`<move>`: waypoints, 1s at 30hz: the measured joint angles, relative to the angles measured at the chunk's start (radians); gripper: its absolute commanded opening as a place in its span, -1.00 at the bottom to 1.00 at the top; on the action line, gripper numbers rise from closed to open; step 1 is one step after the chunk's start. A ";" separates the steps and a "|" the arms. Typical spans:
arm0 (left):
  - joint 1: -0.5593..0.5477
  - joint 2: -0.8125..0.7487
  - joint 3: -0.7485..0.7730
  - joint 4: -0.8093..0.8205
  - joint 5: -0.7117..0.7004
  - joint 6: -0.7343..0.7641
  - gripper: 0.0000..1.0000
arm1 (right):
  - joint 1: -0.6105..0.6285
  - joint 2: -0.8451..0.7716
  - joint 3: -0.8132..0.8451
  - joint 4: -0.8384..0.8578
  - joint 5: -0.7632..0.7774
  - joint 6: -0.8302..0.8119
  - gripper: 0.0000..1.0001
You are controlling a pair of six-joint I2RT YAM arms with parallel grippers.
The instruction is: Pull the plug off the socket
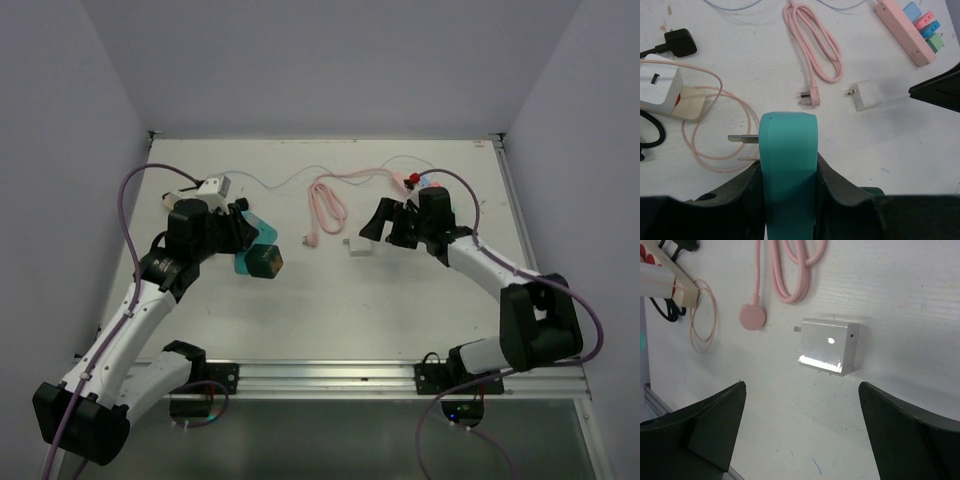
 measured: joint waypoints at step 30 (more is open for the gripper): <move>-0.021 0.101 0.029 0.052 0.050 -0.027 -1.00 | 0.688 0.102 0.469 -0.165 0.161 -0.219 0.82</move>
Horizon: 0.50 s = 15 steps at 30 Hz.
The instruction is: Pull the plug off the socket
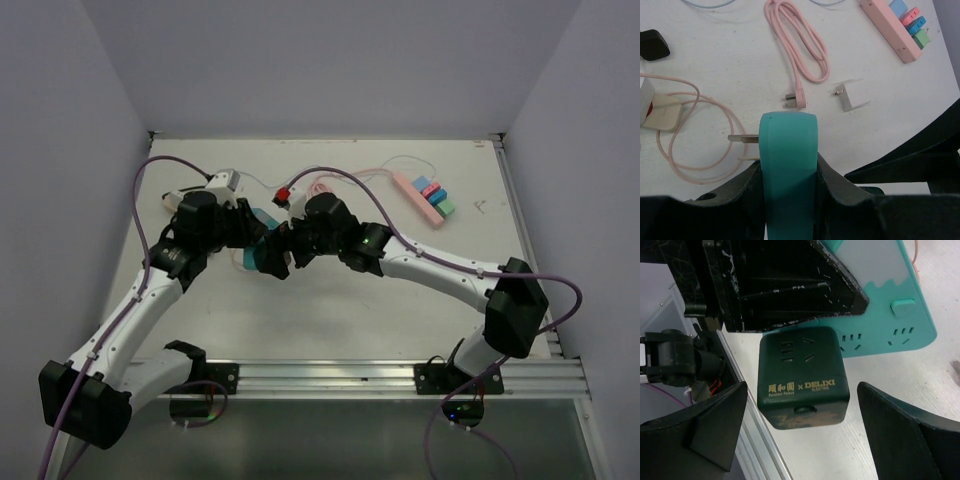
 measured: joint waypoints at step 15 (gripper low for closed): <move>-0.009 -0.046 -0.016 0.018 -0.029 0.035 -1.00 | 0.020 0.051 0.040 0.000 -0.005 -0.042 -1.00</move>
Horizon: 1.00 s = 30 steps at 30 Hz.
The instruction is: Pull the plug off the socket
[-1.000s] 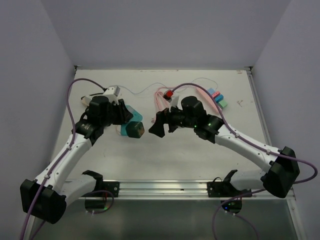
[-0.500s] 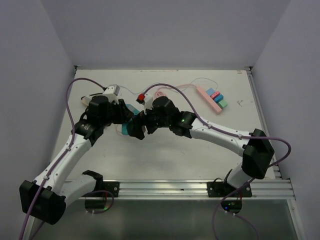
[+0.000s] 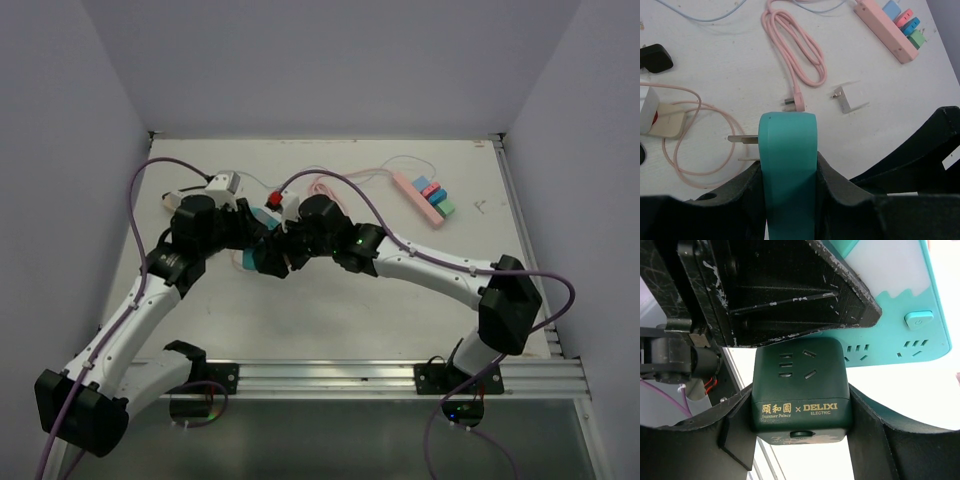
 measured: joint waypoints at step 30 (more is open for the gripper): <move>0.008 0.023 -0.007 -0.018 -0.175 0.126 -1.00 | -0.477 -0.540 -0.559 -0.286 0.361 0.051 -1.00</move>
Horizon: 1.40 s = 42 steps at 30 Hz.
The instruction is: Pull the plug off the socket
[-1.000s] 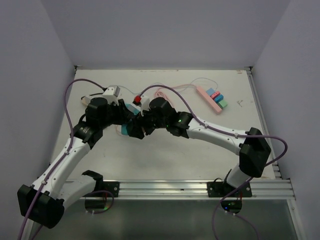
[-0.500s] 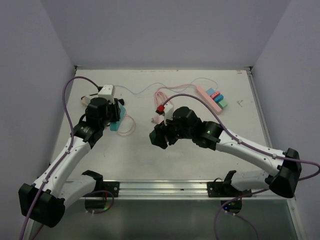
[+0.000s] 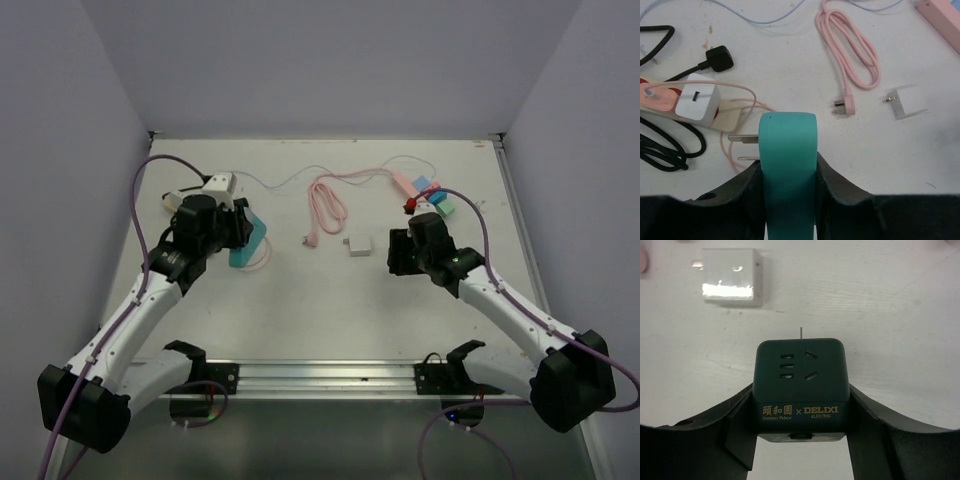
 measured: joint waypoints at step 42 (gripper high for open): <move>0.051 -0.138 -0.328 -0.036 -0.064 -0.470 -1.00 | -0.078 -0.035 -0.026 0.176 0.003 0.088 0.98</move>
